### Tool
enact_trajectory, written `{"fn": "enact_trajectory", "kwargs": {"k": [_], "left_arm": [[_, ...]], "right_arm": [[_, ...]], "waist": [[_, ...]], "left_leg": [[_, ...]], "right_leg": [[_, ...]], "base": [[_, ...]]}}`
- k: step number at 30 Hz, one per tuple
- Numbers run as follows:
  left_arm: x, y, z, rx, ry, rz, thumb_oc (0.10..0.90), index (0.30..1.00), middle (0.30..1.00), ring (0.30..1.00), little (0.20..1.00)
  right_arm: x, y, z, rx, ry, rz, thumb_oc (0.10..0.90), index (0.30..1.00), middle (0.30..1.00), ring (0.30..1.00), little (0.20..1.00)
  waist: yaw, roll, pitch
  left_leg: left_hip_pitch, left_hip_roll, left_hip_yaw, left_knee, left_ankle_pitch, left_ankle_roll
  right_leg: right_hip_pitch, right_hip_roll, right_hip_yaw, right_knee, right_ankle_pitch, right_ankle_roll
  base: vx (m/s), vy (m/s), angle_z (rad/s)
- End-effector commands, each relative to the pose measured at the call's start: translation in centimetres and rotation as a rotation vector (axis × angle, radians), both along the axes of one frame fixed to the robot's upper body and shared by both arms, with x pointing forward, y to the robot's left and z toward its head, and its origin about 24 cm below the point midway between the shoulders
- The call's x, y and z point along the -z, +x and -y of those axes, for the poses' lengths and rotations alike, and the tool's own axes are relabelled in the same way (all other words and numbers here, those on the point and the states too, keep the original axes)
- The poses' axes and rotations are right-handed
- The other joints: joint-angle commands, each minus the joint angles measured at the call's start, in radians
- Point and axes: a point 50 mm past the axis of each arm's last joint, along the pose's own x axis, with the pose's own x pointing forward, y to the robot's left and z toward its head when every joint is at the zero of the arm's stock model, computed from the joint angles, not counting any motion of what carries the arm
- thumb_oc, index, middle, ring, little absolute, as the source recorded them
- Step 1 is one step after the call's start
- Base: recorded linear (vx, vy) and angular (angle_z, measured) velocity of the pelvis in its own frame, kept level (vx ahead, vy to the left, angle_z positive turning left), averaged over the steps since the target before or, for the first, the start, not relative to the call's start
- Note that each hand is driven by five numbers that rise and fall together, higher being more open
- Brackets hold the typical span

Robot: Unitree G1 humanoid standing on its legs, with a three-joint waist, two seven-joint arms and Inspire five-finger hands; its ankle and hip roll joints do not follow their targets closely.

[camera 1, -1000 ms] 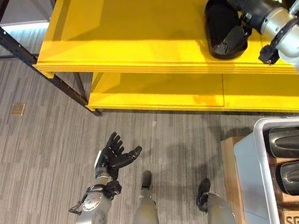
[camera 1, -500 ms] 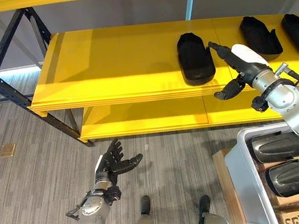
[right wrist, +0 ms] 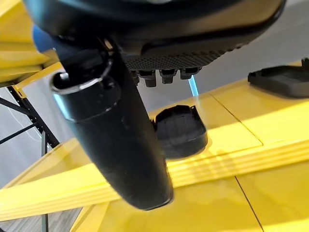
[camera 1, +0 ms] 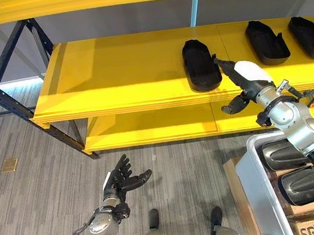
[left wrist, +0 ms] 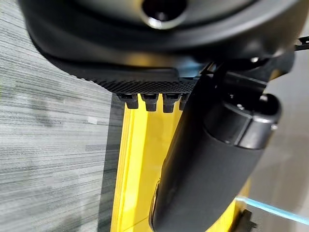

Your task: Move parts from the plastic box to the shelf.

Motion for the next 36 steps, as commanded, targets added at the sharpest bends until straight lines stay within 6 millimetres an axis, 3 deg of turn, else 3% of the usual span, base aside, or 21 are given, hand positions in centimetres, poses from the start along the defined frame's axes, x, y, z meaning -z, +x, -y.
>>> {"fn": "enact_trajectory", "kwargs": {"k": [1, 6, 8, 9, 10, 11, 12, 13, 15, 16, 17, 22, 28, 36], "left_arm": [[-2.3, 1.3, -0.4, 0.014, 0.044, 0.13, 0.9, 1.0, 1.0, 1.0, 1.0], [-2.2, 1.0, -0.5, -0.017, 0.022, 0.133, 0.9, 1.0, 1.0, 1.0, 1.0], [-2.2, 0.8, -0.6, -0.043, -0.008, 0.134, 0.9, 1.0, 1.0, 1.0, 1.0], [-2.2, 0.9, -0.5, -0.046, -0.018, 0.137, 0.9, 1.0, 1.0, 1.0, 1.0], [-2.5, 1.2, -0.3, -0.037, -0.015, 0.152, 0.9, 1.0, 1.0, 1.0, 1.0], [-2.5, 1.2, -0.4, -0.036, -0.014, 0.152, 0.9, 1.0, 1.0, 1.0, 1.0], [-2.4, 1.3, -0.2, -0.037, -0.019, 0.146, 0.9, 1.0, 1.0, 1.0, 1.0], [-2.4, 1.2, -0.2, -0.035, -0.019, 0.146, 0.9, 1.0, 1.0, 1.0, 1.0], [-2.6, 1.9, 0.3, -0.017, -0.009, 0.153, 0.9, 1.0, 1.0, 1.0, 1.0], [-2.5, 2.1, 0.5, -0.014, 0.002, 0.152, 0.9, 1.0, 1.0, 1.0, 1.0], [-2.5, 2.1, 0.6, -0.013, 0.002, 0.151, 0.9, 1.0, 1.0, 1.0, 1.0], [-3.0, 2.6, 0.8, 0.008, 0.013, 0.171, 0.9, 1.0, 1.0, 1.0, 1.0], [-3.6, 2.9, 0.5, 0.006, 0.042, 0.19, 0.9, 1.0, 1.0, 1.0, 1.0], [-3.9, 2.9, 0.1, 0.0, 0.048, 0.203, 0.9, 1.0, 1.0, 1.0, 1.0]], "right_arm": [[-3.8, 0.7, -0.4, -0.01, -0.001, 0.172, 0.9, 1.0, 1.0, 1.0, 1.0], [-4.2, 0.6, -0.8, -0.036, -0.003, 0.179, 0.9, 1.0, 1.0, 1.0, 1.0], [-4.5, 0.6, -0.8, -0.042, -0.009, 0.185, 0.9, 1.0, 1.0, 1.0, 1.0], [-5.1, 0.5, -0.7, -0.042, 0.006, 0.206, 0.9, 1.0, 1.0, 1.0, 1.0], [-5.5, 0.5, -0.6, -0.04, 0.02, 0.223, 0.9, 1.0, 1.0, 1.0, 1.0], [-5.5, 0.5, -0.6, -0.039, 0.021, 0.224, 0.9, 1.0, 1.0, 1.0, 1.0], [-4.9, 0.1, -0.2, -0.034, 0.041, 0.22, 0.9, 1.0, 1.0, 1.0, 1.0], [-4.9, 0.0, -0.2, -0.033, 0.042, 0.219, 0.9, 1.0, 1.0, 1.0, 1.0], [-4.0, -0.3, 0.0, -0.026, 0.049, 0.201, 0.9, 1.0, 1.0, 1.0, 1.0], [-3.2, -0.4, 0.0, -0.024, 0.067, 0.186, 0.9, 1.0, 1.0, 1.0, 1.0], [-2.5, -0.4, -0.3, -0.03, 0.086, 0.169, 0.9, 1.0, 1.0, 1.0, 1.0], [-1.8, -0.6, 0.0, -0.01, 0.104, 0.165, 0.9, 1.0, 1.0, 1.0, 1.0], [-1.6, -0.5, -0.3, -0.013, 0.128, 0.153, 0.9, 1.0, 1.0, 1.0, 1.0], [-1.2, -0.3, -0.4, -0.008, 0.138, 0.132, 0.9, 1.0, 1.0, 1.0, 1.0]], "waist": [[0.021, -0.025, -0.105], [0.022, -0.014, -0.098], [0.041, -0.02, -0.078], [0.063, -0.035, -0.047], [0.071, -0.049, -0.022], [0.067, -0.049, -0.022], [0.056, -0.054, -0.018], [0.058, -0.055, -0.018], [0.051, -0.035, -0.028], [0.042, -0.025, -0.03], [0.043, -0.025, -0.037], [0.054, -0.041, -0.05], [0.065, -0.063, -0.061], [0.069, -0.091, -0.062]], "left_leg": [[0.097, 0.101, -0.038, -0.016, -0.068, -0.037], [0.071, 0.133, -0.049, 0.021, 0.012, -0.057], [0.007, 0.137, -0.085, 0.131, 0.103, -0.069], [-0.049, 0.11, -0.119, 0.23, 0.174, -0.069], [-0.096, 0.086, -0.128, 0.298, 0.188, -0.064], [-0.104, 0.083, -0.133, 0.307, 0.185, -0.063], [-0.123, 0.095, -0.06, 0.297, 0.151, -0.043], [-0.121, 0.095, -0.059, 0.296, 0.151, -0.043], [-0.125, 0.088, -0.023, 0.095, 0.124, -0.045], [-0.112, 0.101, -0.015, 0.067, 0.111, -0.042], [-0.105, 0.078, -0.025, 0.09, 0.059, -0.029], [-0.137, 0.008, 0.003, 0.217, -0.056, -0.002], [-0.164, -0.02, 0.028, 0.261, -0.108, 0.017], [-0.192, -0.032, 0.039, 0.277, -0.132, 0.032]], "right_leg": [[-0.056, -0.035, 0.076, 0.12, -0.061, 0.025], [-0.057, 0.011, 0.081, 0.126, -0.092, -0.005], [-0.034, 0.036, 0.072, 0.105, -0.098, -0.036], [-0.017, 0.041, 0.062, 0.086, -0.095, -0.058], [-0.009, 0.036, 0.052, 0.08, -0.093, -0.072], [-0.009, 0.035, 0.048, 0.08, -0.094, -0.071], [0.007, 0.037, 0.025, 0.078, -0.114, -0.079], [0.008, 0.036, 0.026, 0.078, -0.114, -0.079], [0.021, 0.049, 0.027, 0.082, -0.131, -0.062], [0.021, 0.048, 0.043, 0.113, -0.146, -0.048], [0.033, 0.028, 0.054, 0.107, -0.137, -0.034], [0.108, -0.053, 0.06, 0.052, -0.11, -0.001], [0.102, -0.098, 0.067, 0.013, -0.062, 0.027], [0.09, -0.117, 0.06, -0.016, -0.006, 0.046]], "base": [[-0.04, -0.123, 0.0], [-0.06, -0.131, -0.03], [-0.12, -0.226, -0.07], [-0.2, -0.346, -0.01], [-0.16, -0.253, 0.12], [-0.07, -0.221, 0.43], [0.01, -0.105, 0.89], [0.07, -0.1, 0.96], [0.17, 0.086, 0.83], [0.25, 0.197, 0.55], [0.25, 0.219, 0.22], [0.2, 0.174, -0.52], [0.09, 0.108, -0.37], [0.05, 0.043, 0.02]]}}
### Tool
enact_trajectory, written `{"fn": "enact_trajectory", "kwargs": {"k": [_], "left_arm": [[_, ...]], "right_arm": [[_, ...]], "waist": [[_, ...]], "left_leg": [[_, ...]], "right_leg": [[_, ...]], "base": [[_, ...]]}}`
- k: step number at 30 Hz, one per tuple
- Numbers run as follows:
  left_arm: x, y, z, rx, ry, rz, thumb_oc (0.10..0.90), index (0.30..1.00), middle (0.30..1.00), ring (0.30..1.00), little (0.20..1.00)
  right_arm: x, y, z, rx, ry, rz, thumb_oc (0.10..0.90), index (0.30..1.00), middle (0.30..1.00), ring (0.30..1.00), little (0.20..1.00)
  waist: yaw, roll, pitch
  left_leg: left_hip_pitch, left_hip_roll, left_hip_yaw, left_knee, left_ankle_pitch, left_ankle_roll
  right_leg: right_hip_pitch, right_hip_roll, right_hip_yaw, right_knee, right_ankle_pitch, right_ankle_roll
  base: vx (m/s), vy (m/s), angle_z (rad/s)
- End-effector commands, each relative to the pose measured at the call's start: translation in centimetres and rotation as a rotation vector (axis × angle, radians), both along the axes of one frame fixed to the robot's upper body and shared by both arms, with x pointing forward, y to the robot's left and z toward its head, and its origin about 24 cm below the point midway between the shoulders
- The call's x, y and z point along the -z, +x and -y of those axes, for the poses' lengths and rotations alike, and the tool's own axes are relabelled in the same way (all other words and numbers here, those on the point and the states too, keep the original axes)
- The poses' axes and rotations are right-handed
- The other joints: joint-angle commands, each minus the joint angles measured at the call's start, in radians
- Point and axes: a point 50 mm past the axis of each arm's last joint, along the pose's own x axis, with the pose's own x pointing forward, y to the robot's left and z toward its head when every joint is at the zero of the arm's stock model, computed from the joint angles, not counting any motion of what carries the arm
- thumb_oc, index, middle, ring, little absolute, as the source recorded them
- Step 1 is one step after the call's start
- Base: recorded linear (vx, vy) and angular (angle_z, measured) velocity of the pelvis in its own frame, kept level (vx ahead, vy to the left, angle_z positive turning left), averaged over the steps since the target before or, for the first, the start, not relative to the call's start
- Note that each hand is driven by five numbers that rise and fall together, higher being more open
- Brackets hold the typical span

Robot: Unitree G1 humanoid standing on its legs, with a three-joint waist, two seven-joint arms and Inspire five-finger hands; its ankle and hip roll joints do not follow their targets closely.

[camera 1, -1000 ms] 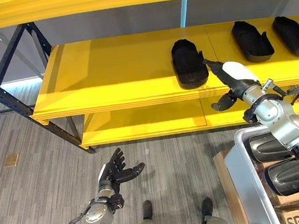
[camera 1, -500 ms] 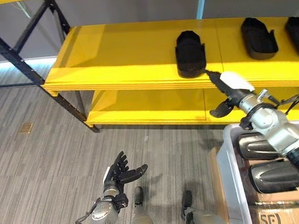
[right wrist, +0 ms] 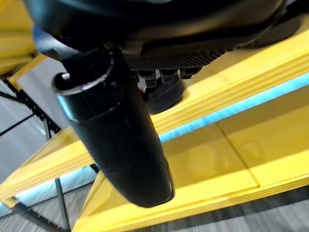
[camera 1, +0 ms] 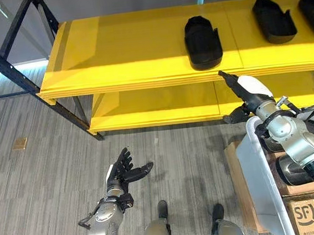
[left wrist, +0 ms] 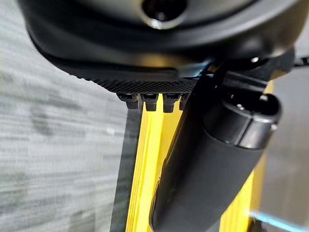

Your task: Move parts from the plastic box to the shelf.

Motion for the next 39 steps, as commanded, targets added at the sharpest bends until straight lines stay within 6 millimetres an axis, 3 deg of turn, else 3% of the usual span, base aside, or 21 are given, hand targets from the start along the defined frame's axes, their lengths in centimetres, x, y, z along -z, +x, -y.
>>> {"fn": "enact_trajectory", "kwargs": {"k": [1, 7, 8, 9, 11, 13, 16, 17, 18, 20, 21, 22, 25, 28, 39], "left_arm": [[-3.5, 1.0, -0.6, 0.036, 0.066, 0.19, 0.9, 1.0, 1.0, 1.0, 1.0], [-4.2, 1.5, -0.6, 0.065, 0.105, 0.211, 0.9, 1.0, 1.0, 1.0, 1.0], [-4.1, 1.4, -0.6, 0.071, 0.11, 0.207, 0.9, 1.0, 1.0, 1.0, 1.0], [-3.9, 1.4, -0.6, 0.081, 0.123, 0.197, 0.9, 1.0, 1.0, 1.0, 1.0], [-4.1, 1.6, -0.5, 0.098, 0.136, 0.198, 0.9, 1.0, 1.0, 1.0, 1.0], [-4.1, 1.5, -0.5, 0.109, 0.145, 0.201, 0.9, 1.0, 1.0, 1.0, 1.0], [-4.5, 1.9, -0.3, 0.109, 0.132, 0.221, 0.9, 1.0, 1.0, 1.0, 1.0], [-4.5, 1.9, -0.3, 0.109, 0.132, 0.22, 0.9, 1.0, 1.0, 1.0, 1.0], [-4.8, 2.2, -0.3, 0.102, 0.123, 0.235, 0.9, 1.0, 1.0, 1.0, 1.0], [-4.8, 2.2, -0.3, 0.1, 0.123, 0.235, 0.9, 1.0, 1.0, 1.0, 1.0], [-4.8, 2.2, -0.2, 0.102, 0.117, 0.239, 0.9, 1.0, 1.0, 1.0, 1.0], [-4.6, 2.1, -0.2, 0.103, 0.117, 0.233, 0.9, 1.0, 1.0, 1.0, 1.0], [-4.0, 1.6, 0.1, 0.102, 0.094, 0.215, 0.9, 1.0, 1.0, 1.0, 1.0], [-3.1, 0.7, 0.1, 0.08, 0.063, 0.179, 0.9, 1.0, 1.0, 1.0, 1.0], [-2.4, -0.1, 0.0, 0.068, 0.06, 0.146, 0.9, 1.0, 1.0, 1.0, 1.0]], "right_arm": [[-4.3, 0.6, -0.9, -0.038, 0.05, 0.188, 0.9, 1.0, 1.0, 1.0, 1.0], [-3.6, 0.6, -0.7, -0.025, 0.067, 0.171, 0.9, 1.0, 1.0, 1.0, 1.0], [-3.2, 0.5, -0.7, -0.024, 0.077, 0.163, 0.9, 1.0, 1.0, 1.0, 1.0], [-2.4, 0.3, -0.5, -0.015, 0.077, 0.144, 0.9, 1.0, 1.0, 1.0, 1.0], [-2.4, 0.4, -0.4, -0.008, 0.06, 0.142, 0.9, 1.0, 1.0, 1.0, 1.0], [-2.4, 0.4, -0.2, 0.0, 0.06, 0.144, 0.9, 1.0, 1.0, 1.0, 1.0], [-2.7, 0.6, 0.0, 0.008, 0.067, 0.147, 0.9, 1.0, 1.0, 1.0, 1.0], [-2.7, 0.6, 0.0, 0.008, 0.067, 0.146, 0.9, 1.0, 1.0, 1.0, 1.0], [-3.1, 0.7, -0.1, 0.007, 0.068, 0.156, 0.9, 1.0, 1.0, 1.0, 1.0], [-3.2, 0.7, -0.1, 0.007, 0.061, 0.159, 0.9, 1.0, 1.0, 1.0, 1.0], [-3.3, 0.6, 0.1, 0.01, 0.049, 0.162, 0.9, 1.0, 1.0, 1.0, 1.0], [-3.3, 0.4, 0.5, 0.017, 0.034, 0.162, 0.9, 1.0, 1.0, 1.0, 1.0], [-3.0, 0.0, 1.3, 0.035, 0.047, 0.151, 0.9, 1.0, 1.0, 1.0, 1.0], [-3.1, -0.5, 1.6, 0.03, 0.078, 0.158, 0.9, 1.0, 1.0, 1.0, 1.0], [-5.0, -1.2, 1.9, 0.007, 0.075, 0.222, 0.9, 1.0, 1.0, 1.0, 1.0]], "waist": [[0.001, -0.087, -0.096], [0.002, -0.102, -0.1], [-0.001, -0.1, -0.1], [-0.01, -0.089, -0.092], [-0.025, -0.063, -0.072], [-0.035, -0.051, -0.062], [-0.062, -0.065, -0.055], [-0.063, -0.062, -0.053], [-0.08, -0.07, -0.038], [-0.085, -0.071, -0.035], [-0.085, -0.086, -0.034], [-0.081, -0.094, -0.042], [-0.083, -0.114, -0.077], [-0.09, -0.102, -0.112], [-0.102, -0.067, -0.137]], "left_leg": [[-0.085, 0.046, -0.033, 0.113, -0.051, -0.011], [-0.09, 0.001, -0.038, 0.132, -0.09, 0.021], [-0.079, -0.008, -0.042, 0.121, -0.091, 0.032], [-0.049, -0.025, -0.048, 0.089, -0.085, 0.056], [-0.013, -0.033, -0.053, 0.058, -0.078, 0.082], [0.034, -0.033, -0.047, 0.021, -0.081, 0.085], [0.085, -0.038, -0.051, -0.015, -0.09, 0.069], [0.09, -0.036, -0.052, -0.017, -0.092, 0.069], [0.12, -0.026, -0.065, -0.013, -0.111, 0.047], [0.129, -0.02, -0.07, -0.007, -0.121, 0.039], [0.146, -0.017, -0.081, 0.009, -0.138, 0.025], [0.149, -0.017, -0.09, 0.015, -0.149, 0.013], [0.186, -0.002, -0.108, 0.019, -0.17, -0.003], [0.228, 0.063, -0.137, -0.016, -0.161, -0.025], [0.245, 0.143, -0.129, -0.088, -0.102, -0.042]], "right_leg": [[0.141, -0.09, 0.036, -0.112, 0.091, 0.054], [0.13, -0.132, 0.031, -0.069, 0.155, 0.076], [0.116, -0.135, 0.037, -0.026, 0.184, 0.076], [0.054, -0.136, 0.074, 0.102, 0.26, 0.067], [-0.007, -0.128, 0.089, 0.224, 0.306, 0.05], [-0.045, -0.117, 0.083, 0.241, 0.272, 0.044], [-0.084, -0.103, 0.092, 0.066, 0.25, 0.052], [-0.075, -0.101, 0.088, 0.059, 0.251, 0.052], [-0.1, -0.125, 0.112, -0.105, 0.293, 0.075], [-0.103, -0.124, 0.125, -0.158, 0.298, 0.08], [-0.104, -0.122, 0.135, -0.189, 0.302, 0.089], [-0.085, -0.118, 0.135, -0.196, 0.279, 0.085], [-0.05, -0.107, 0.121, -0.17, 0.287, 0.088], [-0.031, -0.047, 0.115, -0.114, 0.199, 0.057], [-0.073, 0.014, 0.1, -0.04, 0.124, 0.03]], "base": [[0.02, 0.034, 0.03], [0.06, 0.126, 0.09], [0.04, 0.189, 0.19], [0.04, 0.28, 0.22], [0.02, 0.271, 0.27], [0.09, 0.133, 0.13], [0.13, -0.036, -0.1], [0.17, -0.144, -0.04], [0.17, -0.148, 0.09], [0.16, -0.147, 0.08], [0.15, -0.17, 0.1], [0.21, -0.242, 0.29], [0.24, -0.243, 0.64], [0.23, -0.276, 0.52], [0.08, -0.111, 0.02]]}}
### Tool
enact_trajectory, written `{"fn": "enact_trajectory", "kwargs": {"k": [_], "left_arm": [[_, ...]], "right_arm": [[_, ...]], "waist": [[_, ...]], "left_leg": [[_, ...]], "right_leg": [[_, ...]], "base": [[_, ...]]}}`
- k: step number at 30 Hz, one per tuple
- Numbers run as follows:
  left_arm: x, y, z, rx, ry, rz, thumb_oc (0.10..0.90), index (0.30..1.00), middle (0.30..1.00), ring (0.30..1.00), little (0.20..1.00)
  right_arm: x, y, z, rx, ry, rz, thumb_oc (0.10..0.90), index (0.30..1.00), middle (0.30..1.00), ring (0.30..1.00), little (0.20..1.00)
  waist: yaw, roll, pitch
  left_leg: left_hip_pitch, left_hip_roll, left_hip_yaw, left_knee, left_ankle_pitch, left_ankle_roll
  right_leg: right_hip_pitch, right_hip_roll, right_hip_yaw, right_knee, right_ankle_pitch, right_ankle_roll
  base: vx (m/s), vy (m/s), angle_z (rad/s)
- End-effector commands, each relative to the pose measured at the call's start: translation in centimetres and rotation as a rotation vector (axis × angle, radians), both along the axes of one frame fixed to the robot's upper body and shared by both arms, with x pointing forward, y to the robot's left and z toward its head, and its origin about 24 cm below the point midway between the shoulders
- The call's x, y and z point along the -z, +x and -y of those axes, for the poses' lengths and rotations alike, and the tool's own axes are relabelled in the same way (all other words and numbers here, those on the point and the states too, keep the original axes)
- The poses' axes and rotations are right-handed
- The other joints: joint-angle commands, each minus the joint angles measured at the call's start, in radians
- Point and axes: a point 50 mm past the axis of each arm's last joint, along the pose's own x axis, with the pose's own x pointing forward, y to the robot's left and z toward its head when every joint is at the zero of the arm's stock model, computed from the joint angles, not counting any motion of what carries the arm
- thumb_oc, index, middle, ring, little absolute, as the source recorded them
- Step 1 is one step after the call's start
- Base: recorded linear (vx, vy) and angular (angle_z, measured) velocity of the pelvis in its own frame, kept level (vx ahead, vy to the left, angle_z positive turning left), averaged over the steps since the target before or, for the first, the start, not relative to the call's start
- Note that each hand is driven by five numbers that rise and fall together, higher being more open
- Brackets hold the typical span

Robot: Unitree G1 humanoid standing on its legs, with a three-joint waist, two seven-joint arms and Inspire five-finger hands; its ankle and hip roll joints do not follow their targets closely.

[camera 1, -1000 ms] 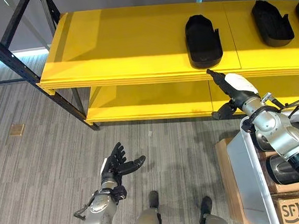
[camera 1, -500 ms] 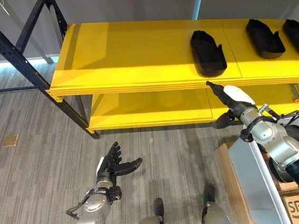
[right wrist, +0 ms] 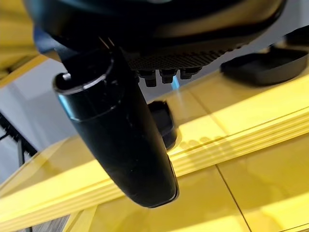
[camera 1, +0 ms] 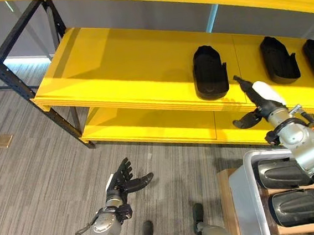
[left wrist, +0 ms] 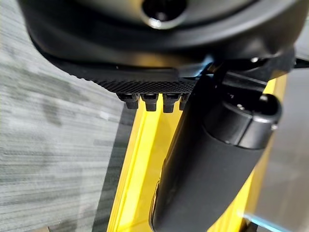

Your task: Move parts from the plastic box to the shelf.

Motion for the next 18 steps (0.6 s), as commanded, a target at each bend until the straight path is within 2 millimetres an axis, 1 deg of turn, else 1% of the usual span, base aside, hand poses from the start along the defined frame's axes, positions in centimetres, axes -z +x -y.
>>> {"fn": "enact_trajectory", "kwargs": {"k": [1, 8, 13, 16, 18], "left_arm": [[-3.2, 1.1, -0.1, 0.031, 0.035, 0.179, 0.9, 1.0, 1.0, 1.0, 1.0], [-3.0, 0.9, -0.2, 0.016, 0.034, 0.169, 0.9, 1.0, 1.0, 1.0, 1.0], [-2.9, 0.8, -0.2, 0.006, 0.025, 0.169, 0.9, 1.0, 1.0, 1.0, 1.0], [-3.0, 0.8, -0.2, 0.003, 0.023, 0.172, 0.9, 1.0, 1.0, 1.0, 1.0], [-3.0, 0.8, -0.2, 0.0, 0.024, 0.175, 0.9, 1.0, 1.0, 1.0, 1.0]], "right_arm": [[-5.8, 0.3, -1.9, -0.106, -0.037, 0.235, 0.9, 1.0, 1.0, 1.0, 1.0], [-6.4, 0.3, -2.5, -0.131, -0.07, 0.25, 0.9, 1.0, 1.0, 1.0, 1.0], [-5.9, 0.4, -3.2, -0.161, -0.087, 0.225, 0.9, 1.0, 1.0, 1.0, 1.0], [-5.6, 0.6, -3.4, -0.17, -0.097, 0.205, 0.9, 1.0, 1.0, 1.0, 1.0], [-5.4, 0.8, -4.0, -0.191, -0.126, 0.187, 0.9, 1.0, 1.0, 1.0, 1.0]], "waist": [[0.037, -0.006, -0.114], [0.036, 0.005, -0.118], [0.035, 0.011, -0.117], [0.038, 0.015, -0.115], [0.039, 0.015, -0.112]], "left_leg": [[0.041, 0.1, 0.025, 0.05, -0.072, -0.006], [0.043, 0.115, 0.037, 0.024, -0.043, -0.013], [0.045, 0.119, 0.041, 0.01, -0.03, -0.018], [0.041, 0.119, 0.044, 0.009, -0.03, -0.018], [0.039, 0.117, 0.047, 0.009, -0.033, -0.018]], "right_leg": [[-0.145, -0.111, 0.048, 0.147, -0.016, 0.081], [-0.168, -0.096, 0.053, 0.156, -0.022, 0.075], [-0.175, -0.092, 0.055, 0.152, -0.018, 0.074], [-0.182, -0.092, 0.06, 0.149, -0.015, 0.074], [-0.187, -0.091, 0.063, 0.147, -0.012, 0.074]], "base": [[0.02, -0.044, -0.06], [0.01, -0.014, -0.02], [0.0, -0.011, -0.04], [0.0, 0.0, -0.04], [-0.01, 0.001, -0.09]]}}
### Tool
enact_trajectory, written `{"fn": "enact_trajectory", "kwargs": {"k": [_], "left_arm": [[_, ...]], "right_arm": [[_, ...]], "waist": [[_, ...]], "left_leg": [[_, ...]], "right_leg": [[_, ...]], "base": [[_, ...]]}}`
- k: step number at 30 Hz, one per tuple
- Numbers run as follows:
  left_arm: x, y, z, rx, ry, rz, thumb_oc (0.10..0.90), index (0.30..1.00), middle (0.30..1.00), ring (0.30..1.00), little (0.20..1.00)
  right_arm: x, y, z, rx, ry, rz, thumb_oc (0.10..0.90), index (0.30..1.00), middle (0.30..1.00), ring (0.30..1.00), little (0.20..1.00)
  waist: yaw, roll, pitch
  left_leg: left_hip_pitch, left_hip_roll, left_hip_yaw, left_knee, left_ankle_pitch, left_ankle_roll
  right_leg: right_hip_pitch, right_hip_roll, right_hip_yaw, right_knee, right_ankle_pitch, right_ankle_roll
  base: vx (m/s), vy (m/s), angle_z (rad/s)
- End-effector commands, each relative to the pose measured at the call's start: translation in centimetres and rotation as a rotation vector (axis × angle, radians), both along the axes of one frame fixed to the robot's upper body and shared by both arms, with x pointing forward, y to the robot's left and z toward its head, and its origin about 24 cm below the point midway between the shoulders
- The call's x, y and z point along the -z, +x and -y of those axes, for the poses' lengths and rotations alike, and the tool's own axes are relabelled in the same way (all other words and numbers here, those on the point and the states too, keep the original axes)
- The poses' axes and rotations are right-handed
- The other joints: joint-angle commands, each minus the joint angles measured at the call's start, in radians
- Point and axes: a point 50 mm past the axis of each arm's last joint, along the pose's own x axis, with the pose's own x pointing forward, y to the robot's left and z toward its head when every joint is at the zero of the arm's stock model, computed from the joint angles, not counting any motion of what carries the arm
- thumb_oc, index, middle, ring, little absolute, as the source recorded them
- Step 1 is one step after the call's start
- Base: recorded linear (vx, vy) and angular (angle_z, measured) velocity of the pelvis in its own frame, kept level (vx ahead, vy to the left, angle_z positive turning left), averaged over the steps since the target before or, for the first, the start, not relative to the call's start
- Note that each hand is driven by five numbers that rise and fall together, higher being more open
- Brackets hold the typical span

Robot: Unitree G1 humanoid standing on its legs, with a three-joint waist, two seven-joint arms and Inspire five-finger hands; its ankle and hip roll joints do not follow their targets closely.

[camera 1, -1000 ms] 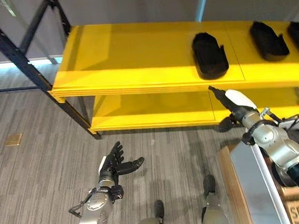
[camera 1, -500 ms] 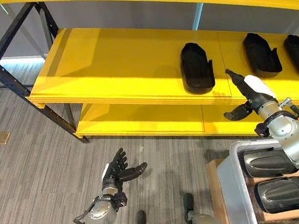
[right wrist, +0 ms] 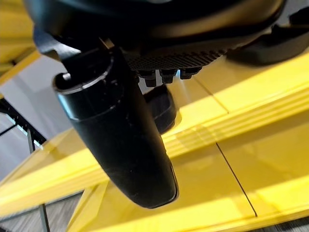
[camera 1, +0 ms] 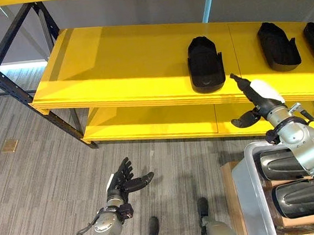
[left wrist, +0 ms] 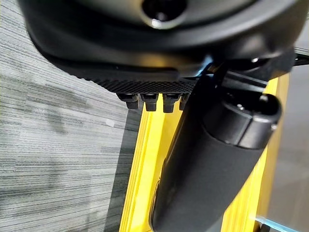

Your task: Move parts from the plastic box to the shelf.

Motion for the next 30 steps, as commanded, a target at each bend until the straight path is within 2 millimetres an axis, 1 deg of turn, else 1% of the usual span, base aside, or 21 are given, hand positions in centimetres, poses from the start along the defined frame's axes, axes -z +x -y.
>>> {"fn": "enact_trajectory", "kwargs": {"k": [1, 3, 7, 9, 11, 15, 16, 17, 19, 22, 24, 30], "left_arm": [[-3.4, 1.4, -0.1, 0.014, 0.027, 0.195, 0.9, 1.0, 1.0, 1.0, 1.0], [-3.7, 1.5, -0.2, 0.016, 0.029, 0.205, 0.9, 1.0, 1.0, 1.0, 1.0], [-4.0, 1.6, -0.3, 0.017, 0.033, 0.221, 0.9, 1.0, 1.0, 1.0, 1.0], [-4.1, 1.7, -0.4, 0.017, 0.033, 0.225, 0.9, 1.0, 1.0, 1.0, 1.0], [-4.3, 1.7, -0.5, 0.018, 0.031, 0.234, 0.9, 1.0, 1.0, 1.0, 1.0], [-4.6, 1.8, -0.6, 0.016, 0.025, 0.246, 0.9, 1.0, 1.0, 1.0, 1.0], [-4.6, 1.8, -0.6, 0.016, 0.024, 0.246, 0.9, 1.0, 1.0, 1.0, 1.0], [-4.6, 1.9, -0.7, 0.015, 0.024, 0.25, 0.9, 1.0, 1.0, 1.0, 1.0], [-5.1, 2.0, -0.8, 0.01, 0.014, 0.269, 0.9, 1.0, 1.0, 1.0, 1.0], [-5.3, 2.1, -0.9, 0.009, 0.012, 0.277, 0.9, 1.0, 1.0, 1.0, 1.0], [-5.4, 2.1, -0.8, 0.011, 0.007, 0.282, 0.9, 1.0, 1.0, 1.0, 1.0], [-5.5, 2.2, -0.8, -0.004, 0.0, 0.29, 0.9, 1.0, 1.0, 1.0, 1.0]], "right_arm": [[-6.0, 1.0, -2.4, -0.123, -0.078, 0.211, 0.9, 1.0, 1.0, 1.0, 1.0], [-6.1, 1.5, -2.8, -0.133, -0.107, 0.197, 0.9, 1.0, 1.0, 1.0, 1.0], [-6.6, 2.2, -3.0, -0.131, -0.155, 0.182, 0.9, 1.0, 1.0, 1.0, 1.0], [-7.2, 2.6, -2.9, -0.121, -0.184, 0.182, 0.9, 1.0, 1.0, 1.0, 1.0], [-8.5, 2.9, -2.7, -0.11, -0.219, 0.2, 0.9, 1.0, 1.0, 1.0, 1.0], [-9.6, 3.2, -2.5, -0.094, -0.253, 0.215, 0.9, 1.0, 1.0, 1.0, 1.0], [-9.6, 3.2, -2.5, -0.094, -0.254, 0.215, 0.9, 1.0, 1.0, 1.0, 1.0], [-9.9, 3.3, -2.5, -0.09, -0.26, 0.22, 0.9, 1.0, 1.0, 1.0, 1.0], [-11.4, 3.5, -2.0, -0.063, -0.301, 0.249, 0.9, 1.0, 1.0, 1.0, 1.0], [-12.3, 3.5, -1.2, -0.025, -0.316, 0.263, 0.9, 1.0, 1.0, 1.0, 1.0], [-12.8, 3.6, -0.8, -0.004, -0.318, 0.272, 0.9, 1.0, 1.0, 1.0, 1.0], [-13.2, 3.7, -0.5, 0.014, -0.317, 0.281, 0.9, 1.0, 1.0, 1.0, 1.0]], "waist": [[0.028, -0.031, -0.098], [0.032, -0.03, -0.093], [0.037, -0.028, -0.084], [0.039, -0.026, -0.078], [0.045, -0.022, -0.07], [0.05, -0.012, -0.059], [0.049, -0.012, -0.06], [0.051, -0.009, -0.058], [0.056, -0.001, -0.05], [0.062, 0.005, -0.045], [0.065, 0.009, -0.044], [0.068, 0.017, -0.04]], "left_leg": [[0.083, 0.112, 0.023, 0.027, -0.042, -0.005], [0.078, 0.109, 0.022, 0.028, -0.044, -0.004], [0.065, 0.107, 0.021, 0.031, -0.043, -0.005], [0.055, 0.105, 0.019, 0.033, -0.04, -0.006], [0.038, 0.106, 0.017, 0.032, -0.031, -0.009], [0.018, 0.109, 0.012, 0.026, -0.007, -0.015], [0.018, 0.109, 0.011, 0.026, -0.007, -0.015], [0.012, 0.111, 0.008, 0.024, 0.0, -0.017], [-0.013, 0.12, 0.001, 0.011, 0.039, -0.026], [-0.03, 0.124, 0.001, 0.004, 0.069, -0.034], [-0.038, 0.128, -0.004, -0.003, 0.087, -0.039], [-0.048, 0.134, -0.007, -0.014, 0.109, -0.042]], "right_leg": [[-0.1, -0.097, 0.033, 0.102, -0.008, 0.079], [-0.108, -0.097, 0.035, 0.104, -0.006, 0.078], [-0.127, -0.101, 0.039, 0.11, -0.004, 0.078], [-0.138, -0.102, 0.039, 0.115, -0.004, 0.076], [-0.156, -0.102, 0.039, 0.12, -0.006, 0.074], [-0.178, -0.099, 0.035, 0.131, -0.013, 0.07], [-0.179, -0.099, 0.035, 0.131, -0.013, 0.07], [-0.183, -0.098, 0.033, 0.132, -0.015, 0.069], [-0.209, -0.094, 0.021, 0.139, -0.021, 0.063], [-0.22, -0.094, 0.01, 0.141, -0.024, 0.06], [-0.228, -0.092, 0.006, 0.143, -0.028, 0.058], [-0.256, -0.084, 0.007, 0.157, -0.032, 0.053]], "base": [[-0.02, 0.004, -0.04], [0.0, 0.0, 0.0], [0.0, 0.001, -0.01], [0.0, 0.0, 0.0], [0.0, 0.0, 0.0], [-0.01, -0.028, 0.01], [0.0, -0.024, 0.05], [-0.02, -0.053, 0.08], [-0.02, -0.092, 0.11], [0.0, -0.06, 0.1], [0.0, -0.033, 0.11], [0.01, -0.019, 0.06]]}}
